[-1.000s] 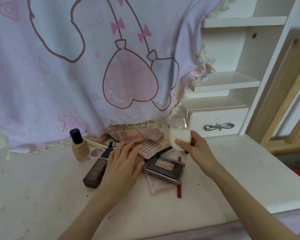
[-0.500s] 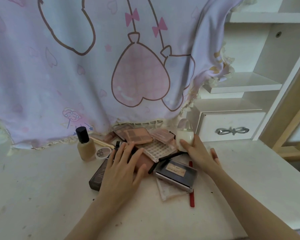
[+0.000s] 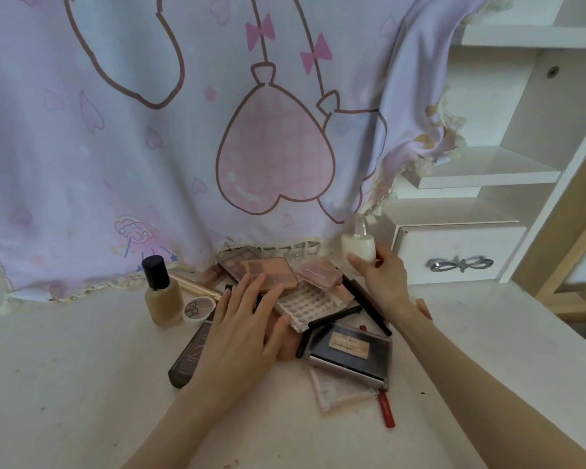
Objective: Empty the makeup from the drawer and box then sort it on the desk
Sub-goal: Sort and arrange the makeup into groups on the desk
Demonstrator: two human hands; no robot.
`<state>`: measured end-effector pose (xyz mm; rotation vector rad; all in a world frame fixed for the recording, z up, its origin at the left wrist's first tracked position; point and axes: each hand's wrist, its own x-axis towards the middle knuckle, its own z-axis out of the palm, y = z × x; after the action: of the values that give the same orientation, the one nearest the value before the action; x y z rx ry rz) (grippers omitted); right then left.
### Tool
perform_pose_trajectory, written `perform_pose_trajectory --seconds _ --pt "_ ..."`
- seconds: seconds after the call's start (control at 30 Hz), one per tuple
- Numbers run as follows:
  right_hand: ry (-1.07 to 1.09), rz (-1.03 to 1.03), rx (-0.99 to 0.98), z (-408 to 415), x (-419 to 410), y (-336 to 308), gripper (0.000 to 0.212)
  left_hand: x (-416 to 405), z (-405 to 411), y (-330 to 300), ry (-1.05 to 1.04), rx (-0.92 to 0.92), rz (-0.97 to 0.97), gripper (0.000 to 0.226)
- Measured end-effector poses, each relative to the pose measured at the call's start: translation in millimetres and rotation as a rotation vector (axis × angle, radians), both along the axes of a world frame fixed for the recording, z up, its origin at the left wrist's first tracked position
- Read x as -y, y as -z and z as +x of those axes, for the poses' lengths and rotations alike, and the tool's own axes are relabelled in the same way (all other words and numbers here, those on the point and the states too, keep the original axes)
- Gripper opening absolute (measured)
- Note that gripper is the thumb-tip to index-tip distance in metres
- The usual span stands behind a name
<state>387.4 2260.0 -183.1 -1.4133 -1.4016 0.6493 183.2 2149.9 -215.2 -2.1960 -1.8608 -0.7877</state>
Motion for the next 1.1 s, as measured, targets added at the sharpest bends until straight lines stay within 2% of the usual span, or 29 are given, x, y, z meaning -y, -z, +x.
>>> perform_pose_trajectory --seconds 0.23,0.47,0.63,0.87,1.0,1.1 --pt "0.158 -0.087 0.12 -11 -25 10 0.031 -5 -4 7 0.039 0.0 0.019 0.052" --pt "-0.012 -0.246 0.207 -3 -36 13 0.03 -7 -9 9 0.063 -0.011 0.033 0.053" --pt "-0.119 -0.286 0.282 9 -37 9 0.032 -7 -10 10 0.069 0.025 0.029 0.065" --pt "-0.143 -0.259 0.357 15 -30 7 0.034 -9 -9 8 0.045 -0.039 0.023 0.054" --pt "-0.132 -0.26 0.368 17 -12 7 0.041 -8 -10 8 0.061 -0.044 0.012 0.063" --pt "-0.094 -0.176 0.498 18 14 3 0.04 -6 -10 10 0.054 -0.029 0.013 0.057"
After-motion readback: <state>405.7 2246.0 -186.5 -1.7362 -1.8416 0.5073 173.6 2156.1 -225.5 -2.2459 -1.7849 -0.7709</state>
